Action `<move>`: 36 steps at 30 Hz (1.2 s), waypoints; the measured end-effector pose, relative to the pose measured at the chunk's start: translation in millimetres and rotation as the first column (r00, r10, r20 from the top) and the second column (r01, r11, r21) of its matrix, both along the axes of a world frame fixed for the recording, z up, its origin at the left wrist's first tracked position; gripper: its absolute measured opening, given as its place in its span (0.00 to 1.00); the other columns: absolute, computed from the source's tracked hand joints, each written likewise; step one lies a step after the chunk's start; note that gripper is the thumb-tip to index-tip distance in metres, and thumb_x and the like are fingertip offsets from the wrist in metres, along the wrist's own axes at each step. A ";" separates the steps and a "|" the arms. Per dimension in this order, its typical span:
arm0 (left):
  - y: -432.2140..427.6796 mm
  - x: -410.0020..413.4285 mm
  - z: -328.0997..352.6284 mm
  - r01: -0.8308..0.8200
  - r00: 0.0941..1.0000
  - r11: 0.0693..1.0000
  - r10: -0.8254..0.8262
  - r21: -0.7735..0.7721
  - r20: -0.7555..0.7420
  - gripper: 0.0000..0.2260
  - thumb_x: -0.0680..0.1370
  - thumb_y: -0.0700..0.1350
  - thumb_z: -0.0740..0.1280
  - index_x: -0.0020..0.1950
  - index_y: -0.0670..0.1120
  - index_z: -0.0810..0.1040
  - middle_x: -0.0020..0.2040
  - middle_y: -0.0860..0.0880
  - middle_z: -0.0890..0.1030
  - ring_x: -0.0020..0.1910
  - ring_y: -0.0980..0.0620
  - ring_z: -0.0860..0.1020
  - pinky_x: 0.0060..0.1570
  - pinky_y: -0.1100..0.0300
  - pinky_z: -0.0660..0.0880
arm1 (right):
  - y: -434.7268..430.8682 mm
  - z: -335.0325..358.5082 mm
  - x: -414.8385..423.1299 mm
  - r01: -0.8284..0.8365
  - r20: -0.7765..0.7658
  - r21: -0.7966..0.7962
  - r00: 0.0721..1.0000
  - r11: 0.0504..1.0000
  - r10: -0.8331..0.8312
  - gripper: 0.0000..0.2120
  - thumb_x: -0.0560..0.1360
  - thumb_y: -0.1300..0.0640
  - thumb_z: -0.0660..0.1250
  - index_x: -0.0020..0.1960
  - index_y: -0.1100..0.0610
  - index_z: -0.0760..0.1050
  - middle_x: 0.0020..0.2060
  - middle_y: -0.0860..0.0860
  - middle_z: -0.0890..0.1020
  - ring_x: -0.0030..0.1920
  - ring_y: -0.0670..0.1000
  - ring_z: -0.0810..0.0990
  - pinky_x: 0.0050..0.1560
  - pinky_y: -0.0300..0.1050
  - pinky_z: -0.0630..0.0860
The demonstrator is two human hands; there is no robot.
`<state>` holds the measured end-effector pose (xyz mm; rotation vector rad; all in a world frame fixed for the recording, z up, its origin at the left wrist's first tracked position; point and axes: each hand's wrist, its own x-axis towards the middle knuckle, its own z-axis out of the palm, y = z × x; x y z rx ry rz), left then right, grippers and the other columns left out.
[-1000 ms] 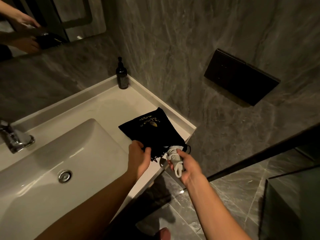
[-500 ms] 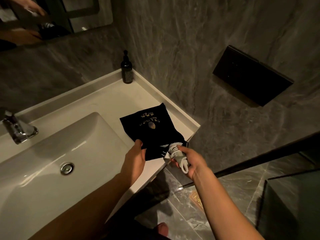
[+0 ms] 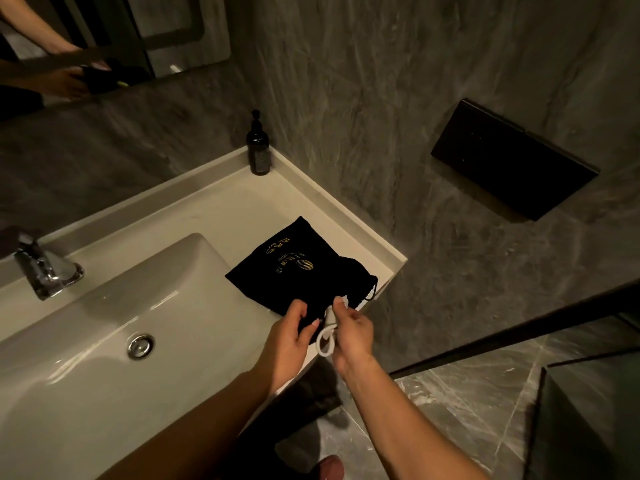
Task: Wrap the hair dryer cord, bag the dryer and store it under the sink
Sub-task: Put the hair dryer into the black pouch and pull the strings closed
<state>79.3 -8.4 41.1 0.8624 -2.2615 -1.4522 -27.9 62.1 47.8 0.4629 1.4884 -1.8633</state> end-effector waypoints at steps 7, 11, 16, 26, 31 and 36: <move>-15.0 9.3 -7.0 -0.086 0.993 0.993 0.079 0.083 0.091 0.01 0.84 0.44 0.62 0.55 0.48 0.72 0.43 0.56 0.79 0.38 0.61 0.77 0.38 0.69 0.70 | -12.6 -12.8 -3.2 -0.200 0.046 -0.304 0.973 0.932 0.224 0.22 0.76 0.77 0.54 0.67 0.69 0.73 0.59 0.65 0.81 0.60 0.63 0.80 0.71 0.57 0.71; -20.5 14.3 -8.0 -0.090 0.994 0.994 0.087 0.055 0.061 0.01 0.84 0.41 0.63 0.54 0.46 0.71 0.42 0.55 0.79 0.39 0.65 0.78 0.39 0.71 0.71 | -7.5 -20.0 -14.0 -0.498 -0.156 -0.160 0.865 0.852 0.477 0.20 0.80 0.72 0.60 0.69 0.59 0.74 0.62 0.57 0.83 0.64 0.56 0.81 0.69 0.50 0.74; -23.8 12.0 -8.4 -0.111 0.992 0.992 0.107 0.058 0.066 0.01 0.84 0.41 0.63 0.53 0.45 0.71 0.42 0.53 0.78 0.38 0.63 0.77 0.39 0.71 0.71 | -0.2 -23.3 -39.6 -0.415 -0.356 0.478 0.714 0.774 0.603 0.11 0.77 0.60 0.64 0.56 0.61 0.81 0.46 0.59 0.87 0.48 0.55 0.85 0.55 0.59 0.80; -25.8 13.3 4.8 -0.086 0.991 0.996 0.082 0.032 0.110 0.09 0.84 0.41 0.63 0.46 0.51 0.67 0.33 0.54 0.72 0.31 0.61 0.73 0.33 0.67 0.69 | -21.5 -8.9 -100.2 -0.275 -0.451 0.769 0.408 0.578 0.794 0.12 0.79 0.60 0.65 0.62 0.59 0.76 0.55 0.57 0.83 0.55 0.57 0.81 0.49 0.43 0.72; -39.5 21.0 20.2 -0.068 0.983 0.997 0.073 -0.035 0.167 0.05 0.84 0.40 0.62 0.51 0.47 0.68 0.38 0.52 0.76 0.33 0.56 0.74 0.32 0.66 0.69 | -18.1 12.9 -126.0 -0.256 -0.367 0.864 0.267 0.432 0.891 0.10 0.80 0.58 0.62 0.49 0.62 0.79 0.45 0.60 0.85 0.46 0.60 0.83 0.45 0.50 0.78; -73.1 21.2 62.0 -0.160 0.984 0.986 0.156 0.037 0.086 0.04 0.84 0.37 0.61 0.53 0.44 0.74 0.40 0.46 0.82 0.34 0.57 0.80 0.34 0.70 0.75 | -5.6 57.0 -141.1 -0.434 -0.368 0.756 0.337 0.490 0.866 0.11 0.80 0.62 0.66 0.40 0.64 0.76 0.32 0.58 0.82 0.25 0.45 0.80 0.28 0.39 0.75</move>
